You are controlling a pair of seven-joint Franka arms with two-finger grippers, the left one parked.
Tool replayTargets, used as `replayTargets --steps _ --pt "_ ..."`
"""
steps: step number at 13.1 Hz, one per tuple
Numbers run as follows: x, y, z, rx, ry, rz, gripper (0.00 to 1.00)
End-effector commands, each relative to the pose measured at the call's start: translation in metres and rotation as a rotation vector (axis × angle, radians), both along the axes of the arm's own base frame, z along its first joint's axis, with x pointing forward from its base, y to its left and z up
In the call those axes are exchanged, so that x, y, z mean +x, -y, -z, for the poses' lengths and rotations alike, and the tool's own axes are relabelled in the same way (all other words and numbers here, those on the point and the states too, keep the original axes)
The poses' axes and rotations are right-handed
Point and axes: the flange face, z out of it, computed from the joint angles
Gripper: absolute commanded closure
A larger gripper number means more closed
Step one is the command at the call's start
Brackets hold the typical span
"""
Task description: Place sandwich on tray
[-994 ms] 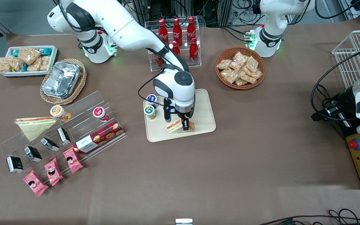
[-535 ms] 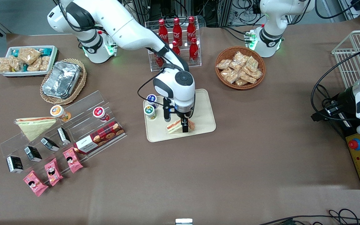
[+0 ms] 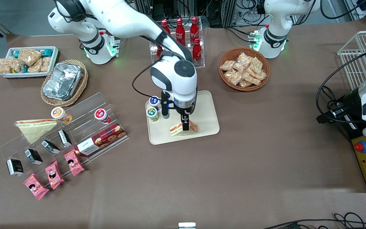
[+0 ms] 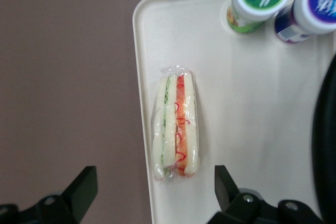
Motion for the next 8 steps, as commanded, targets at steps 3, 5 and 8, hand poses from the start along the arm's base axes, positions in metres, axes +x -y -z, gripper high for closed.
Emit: replayTargets --steps 3,5,8 --pt "0.016 0.059 -0.074 -0.033 -0.056 -0.061 0.01" --pt "0.032 0.098 -0.088 -0.076 -0.107 -0.122 0.01" --pt "0.064 0.181 -0.131 -0.019 -0.177 -0.322 0.01"
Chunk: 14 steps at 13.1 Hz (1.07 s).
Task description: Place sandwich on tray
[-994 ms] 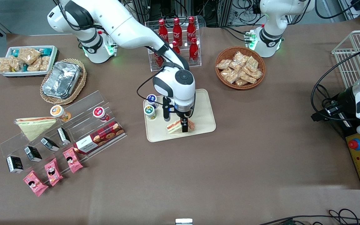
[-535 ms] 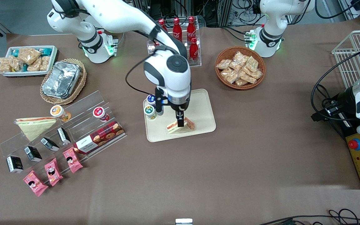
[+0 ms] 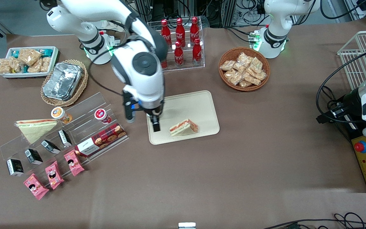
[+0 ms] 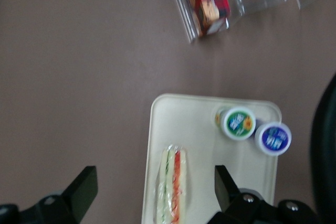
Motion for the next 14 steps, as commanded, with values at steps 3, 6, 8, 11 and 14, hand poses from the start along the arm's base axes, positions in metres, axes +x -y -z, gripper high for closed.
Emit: replayTargets --steps 3,6,8,11,14 --pt "0.021 0.124 -0.059 0.101 -0.138 -0.323 0.01" --pt "0.032 0.215 -0.077 0.165 -0.201 -0.484 0.01" --pt "0.037 0.277 -0.085 0.184 -0.214 -0.604 0.01" --pt "0.034 0.347 -0.100 0.204 -0.202 -0.762 0.01" --pt "0.028 0.399 -0.114 0.197 -0.177 -0.884 0.01"
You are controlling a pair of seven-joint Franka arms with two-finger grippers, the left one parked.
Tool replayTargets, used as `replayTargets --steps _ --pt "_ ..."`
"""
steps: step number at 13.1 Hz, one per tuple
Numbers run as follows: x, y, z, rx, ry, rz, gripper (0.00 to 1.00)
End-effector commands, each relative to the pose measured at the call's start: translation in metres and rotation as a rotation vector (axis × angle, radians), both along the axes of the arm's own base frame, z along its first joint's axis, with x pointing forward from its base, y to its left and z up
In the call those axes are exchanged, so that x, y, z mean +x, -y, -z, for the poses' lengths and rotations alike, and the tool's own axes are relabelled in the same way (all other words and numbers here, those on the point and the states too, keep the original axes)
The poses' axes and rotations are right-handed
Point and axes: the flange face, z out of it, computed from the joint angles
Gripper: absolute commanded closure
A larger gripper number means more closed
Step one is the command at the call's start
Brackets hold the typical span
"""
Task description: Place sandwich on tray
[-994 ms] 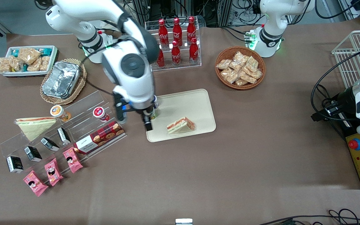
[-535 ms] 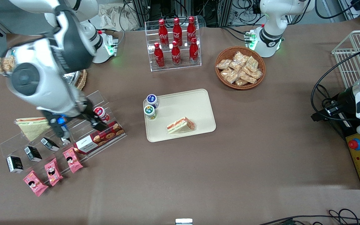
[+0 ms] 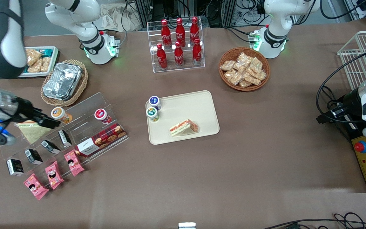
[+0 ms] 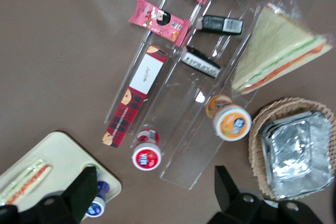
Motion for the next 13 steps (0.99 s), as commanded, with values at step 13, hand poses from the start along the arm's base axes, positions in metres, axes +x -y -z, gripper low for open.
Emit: replayTargets --steps 13 --pt "-0.046 0.033 -0.074 0.008 0.134 -0.478 0.01"
